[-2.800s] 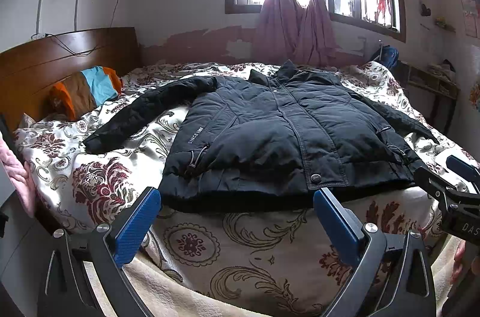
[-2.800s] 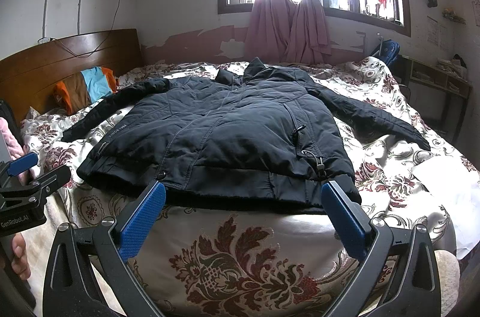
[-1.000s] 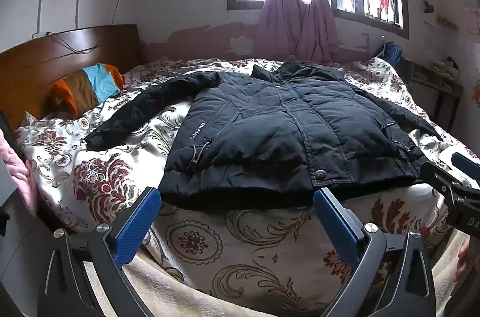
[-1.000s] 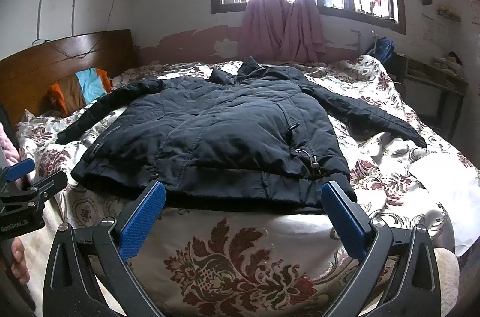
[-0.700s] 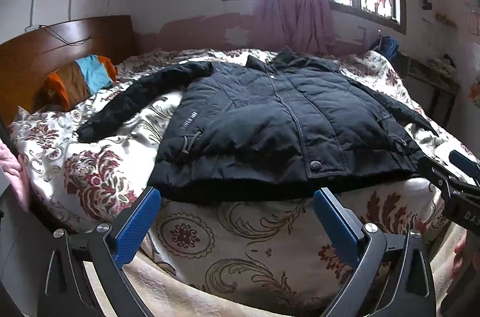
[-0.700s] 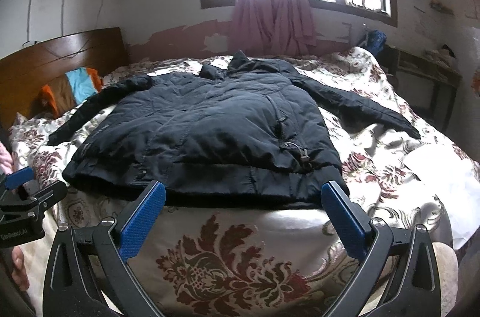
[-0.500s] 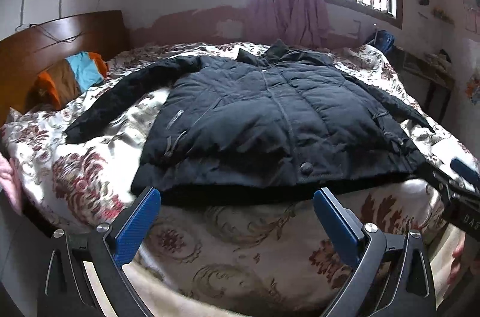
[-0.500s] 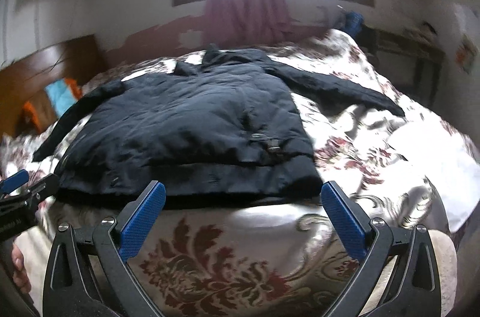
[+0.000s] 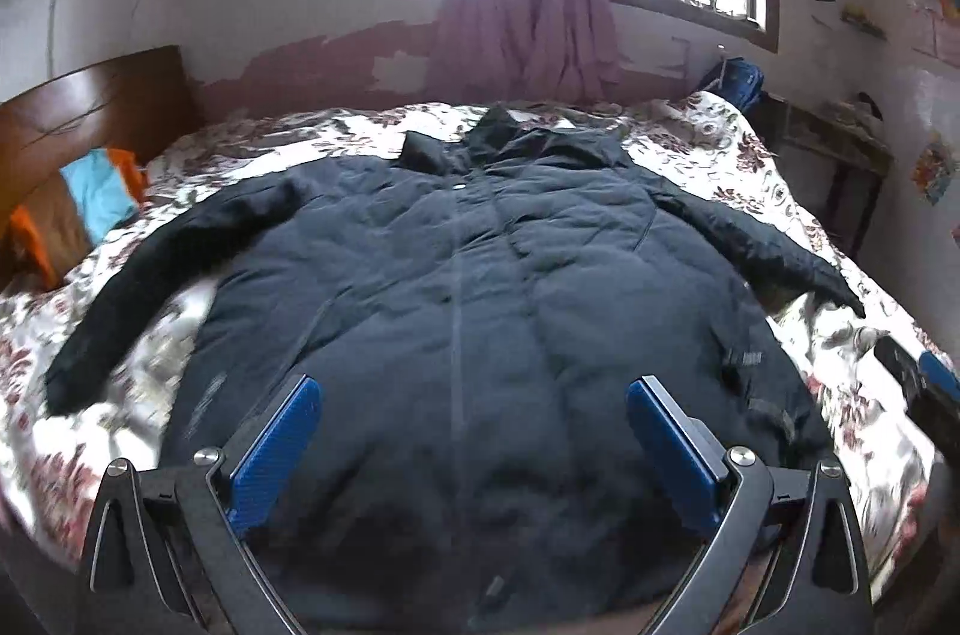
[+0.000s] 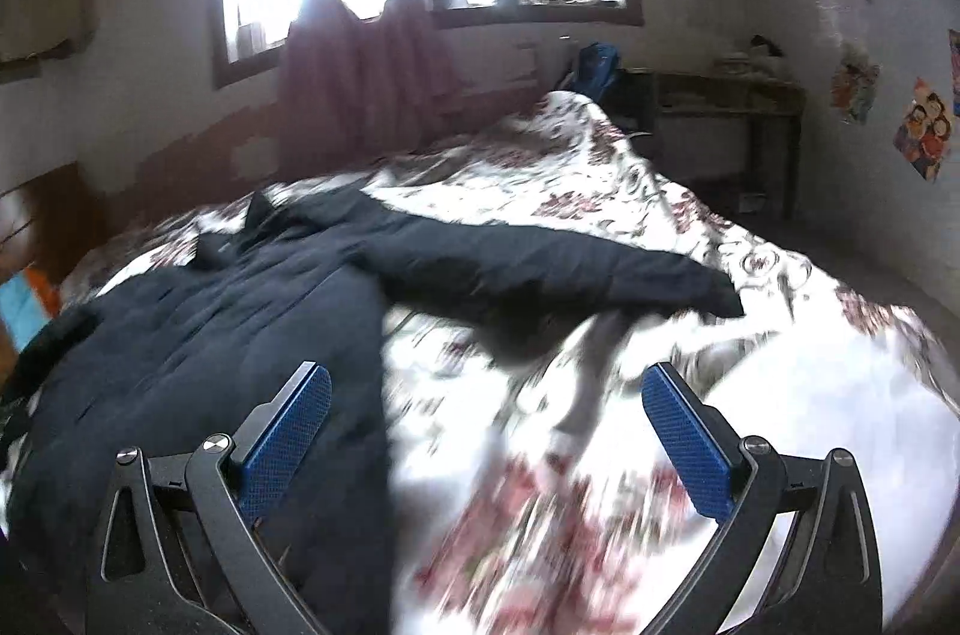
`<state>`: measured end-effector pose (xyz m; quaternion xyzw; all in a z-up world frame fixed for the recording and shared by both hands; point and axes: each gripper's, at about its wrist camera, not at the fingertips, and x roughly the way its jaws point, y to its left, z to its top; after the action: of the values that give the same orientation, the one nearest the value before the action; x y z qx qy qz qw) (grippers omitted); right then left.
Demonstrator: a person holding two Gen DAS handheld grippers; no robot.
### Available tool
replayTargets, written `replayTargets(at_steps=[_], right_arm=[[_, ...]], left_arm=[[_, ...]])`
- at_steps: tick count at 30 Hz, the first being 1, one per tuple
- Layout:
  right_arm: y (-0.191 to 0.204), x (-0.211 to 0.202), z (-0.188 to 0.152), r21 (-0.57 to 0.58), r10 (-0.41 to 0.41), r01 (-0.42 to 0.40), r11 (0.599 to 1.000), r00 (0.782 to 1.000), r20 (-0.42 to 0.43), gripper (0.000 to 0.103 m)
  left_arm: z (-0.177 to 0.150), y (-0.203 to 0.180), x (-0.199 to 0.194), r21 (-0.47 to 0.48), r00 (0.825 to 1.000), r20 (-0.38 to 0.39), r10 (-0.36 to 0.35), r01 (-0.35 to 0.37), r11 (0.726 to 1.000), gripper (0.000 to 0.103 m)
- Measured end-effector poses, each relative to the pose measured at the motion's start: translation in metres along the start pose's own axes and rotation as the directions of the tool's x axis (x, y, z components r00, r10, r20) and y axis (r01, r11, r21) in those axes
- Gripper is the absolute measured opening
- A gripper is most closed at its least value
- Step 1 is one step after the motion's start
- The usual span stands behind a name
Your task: Fold large clothes
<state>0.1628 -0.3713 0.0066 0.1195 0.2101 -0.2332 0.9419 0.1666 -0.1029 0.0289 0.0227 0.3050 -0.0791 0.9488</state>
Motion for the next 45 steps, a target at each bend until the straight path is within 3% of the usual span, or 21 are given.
replayTargets(at_steps=[6, 9, 12, 17, 18, 22, 26, 29, 31, 35, 37, 41, 45], right_arm=[[-0.042, 0.106, 0.040, 0.178, 0.039, -0.032, 0.983, 0.999, -0.034, 0.102], [-0.065, 0.157, 0.034, 0.315, 0.093, -0.060, 0.947, 0.992, -0.090, 0.102], [-0.084, 0.192, 0.020, 0.413, 0.103, -0.031, 0.910, 0.983, -0.154, 0.102], [-0.107, 0.228, 0.011, 0.526, 0.125, 0.011, 0.850, 0.967, -0.223, 0.102], [-0.111, 0.237, 0.006, 0.566, 0.127, 0.042, 0.823, 0.958, -0.256, 0.102], [-0.119, 0.253, 0.001, 0.662, 0.173, 0.034, 0.748, 0.954, -0.244, 0.102], [-0.119, 0.267, -0.003, 0.672, 0.186, 0.018, 0.741, 0.955, -0.230, 0.100], [-0.118, 0.275, -0.002, 0.637, 0.149, 0.044, 0.770, 0.958, -0.246, 0.084], [-0.123, 0.275, 0.000, 0.619, 0.120, 0.064, 0.783, 0.960, -0.252, 0.060], [-0.134, 0.282, 0.005, 0.630, 0.114, 0.075, 0.773, 0.961, -0.254, 0.037], [-0.140, 0.279, 0.007, 0.629, 0.119, 0.057, 0.775, 0.965, -0.234, 0.020], [-0.152, 0.259, 0.007, 0.649, 0.144, -0.007, 0.761, 0.977, -0.159, 0.010], [-0.142, 0.236, 0.025, 0.589, 0.107, -0.031, 0.808, 0.990, -0.094, 0.008]], left_arm=[[0.055, -0.026, 0.066, -0.006, 0.997, -0.054, -0.057, 0.057, 0.998, 0.103], [0.080, -0.046, 0.103, 0.021, 0.996, -0.068, -0.061, 0.062, 0.998, 0.103], [0.105, -0.068, 0.136, 0.061, 0.994, -0.068, -0.083, 0.087, 0.994, 0.103], [0.137, -0.105, 0.198, 0.075, 0.989, -0.084, -0.121, 0.128, 0.989, 0.103], [0.141, -0.111, 0.209, 0.076, 0.988, -0.089, -0.123, 0.130, 0.989, 0.103], [0.157, -0.137, 0.256, 0.067, 0.988, -0.117, -0.105, 0.113, 0.991, 0.103], [0.165, -0.153, 0.298, 0.044, 0.984, -0.157, -0.087, 0.095, 0.994, 0.103], [0.164, -0.162, 0.318, 0.030, 0.977, -0.184, -0.104, 0.112, 0.993, 0.103], [0.159, -0.170, 0.333, 0.043, 0.968, -0.229, -0.104, 0.117, 0.992, 0.103], [0.147, -0.180, 0.345, 0.094, 0.965, -0.257, -0.051, 0.078, 0.993, 0.103], [0.144, -0.181, 0.347, 0.100, 0.966, -0.253, -0.047, 0.075, 0.992, 0.103], [0.141, -0.181, 0.348, 0.102, 0.966, -0.255, -0.047, 0.075, 0.992, 0.103], [0.150, -0.163, 0.335, 0.013, 0.963, -0.226, -0.144, 0.151, 0.988, 0.103]])
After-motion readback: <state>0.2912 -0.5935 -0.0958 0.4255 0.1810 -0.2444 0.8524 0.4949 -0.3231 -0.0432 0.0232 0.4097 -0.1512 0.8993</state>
